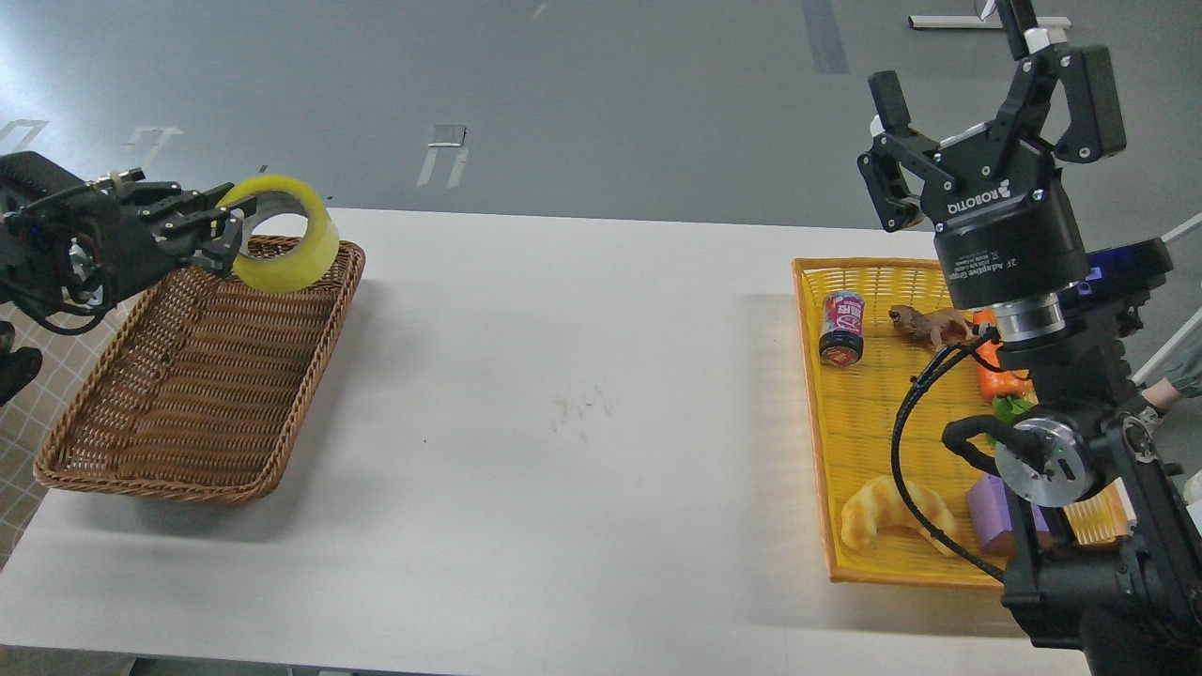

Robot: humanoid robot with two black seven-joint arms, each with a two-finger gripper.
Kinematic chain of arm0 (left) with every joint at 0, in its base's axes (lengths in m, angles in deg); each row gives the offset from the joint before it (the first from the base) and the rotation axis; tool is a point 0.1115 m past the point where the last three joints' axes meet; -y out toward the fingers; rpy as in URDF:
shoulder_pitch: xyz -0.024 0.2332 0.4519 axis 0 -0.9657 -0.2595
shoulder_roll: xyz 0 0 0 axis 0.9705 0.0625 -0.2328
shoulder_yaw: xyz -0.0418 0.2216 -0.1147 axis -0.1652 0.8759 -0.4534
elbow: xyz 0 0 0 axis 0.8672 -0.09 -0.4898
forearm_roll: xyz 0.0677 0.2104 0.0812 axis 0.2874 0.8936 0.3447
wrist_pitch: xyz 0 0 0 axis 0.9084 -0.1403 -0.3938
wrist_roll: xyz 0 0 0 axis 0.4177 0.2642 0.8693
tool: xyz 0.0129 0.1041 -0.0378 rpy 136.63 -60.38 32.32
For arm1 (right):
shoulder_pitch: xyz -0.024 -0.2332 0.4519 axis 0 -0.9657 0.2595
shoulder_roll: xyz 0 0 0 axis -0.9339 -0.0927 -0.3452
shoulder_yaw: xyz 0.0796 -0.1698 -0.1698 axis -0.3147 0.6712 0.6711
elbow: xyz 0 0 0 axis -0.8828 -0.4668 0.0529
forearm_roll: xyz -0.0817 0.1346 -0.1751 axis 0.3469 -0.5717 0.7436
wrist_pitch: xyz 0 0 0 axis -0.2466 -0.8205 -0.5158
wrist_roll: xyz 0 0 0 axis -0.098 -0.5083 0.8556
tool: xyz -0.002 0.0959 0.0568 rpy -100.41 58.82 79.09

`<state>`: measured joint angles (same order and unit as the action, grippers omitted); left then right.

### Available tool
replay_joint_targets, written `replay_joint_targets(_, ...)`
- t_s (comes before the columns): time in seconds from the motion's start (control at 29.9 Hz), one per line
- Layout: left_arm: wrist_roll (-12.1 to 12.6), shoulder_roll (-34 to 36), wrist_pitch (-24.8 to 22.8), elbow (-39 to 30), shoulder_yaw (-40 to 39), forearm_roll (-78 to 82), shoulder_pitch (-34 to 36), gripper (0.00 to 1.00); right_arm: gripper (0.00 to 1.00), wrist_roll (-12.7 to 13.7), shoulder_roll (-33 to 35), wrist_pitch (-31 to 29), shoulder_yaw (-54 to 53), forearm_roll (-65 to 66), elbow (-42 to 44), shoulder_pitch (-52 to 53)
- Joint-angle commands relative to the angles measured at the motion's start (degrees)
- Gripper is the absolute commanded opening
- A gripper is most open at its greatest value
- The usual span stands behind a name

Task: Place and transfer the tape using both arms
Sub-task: 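Carry the tape roll with the left gripper over the wicker basket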

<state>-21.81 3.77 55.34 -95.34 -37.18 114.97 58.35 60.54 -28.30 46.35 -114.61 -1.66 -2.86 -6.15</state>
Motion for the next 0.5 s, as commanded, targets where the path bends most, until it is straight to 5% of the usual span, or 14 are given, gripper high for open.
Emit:
replay_joint_targets(0.0, 0.0, 1.2, 0.3, 0.4, 0.0, 0.0, -1.9, 0.01, 0.96, 0.0, 0.0, 0.0, 0.2, 0.0, 0.2, 0.0)
replay_joint_targets(0.47, 0.0, 0.6, 0.4, 4.1, 0.0, -1.4, -5.9, 0.04, 0.96, 0.0, 0.0, 0.0, 0.2, 0.0, 0.8, -0.3)
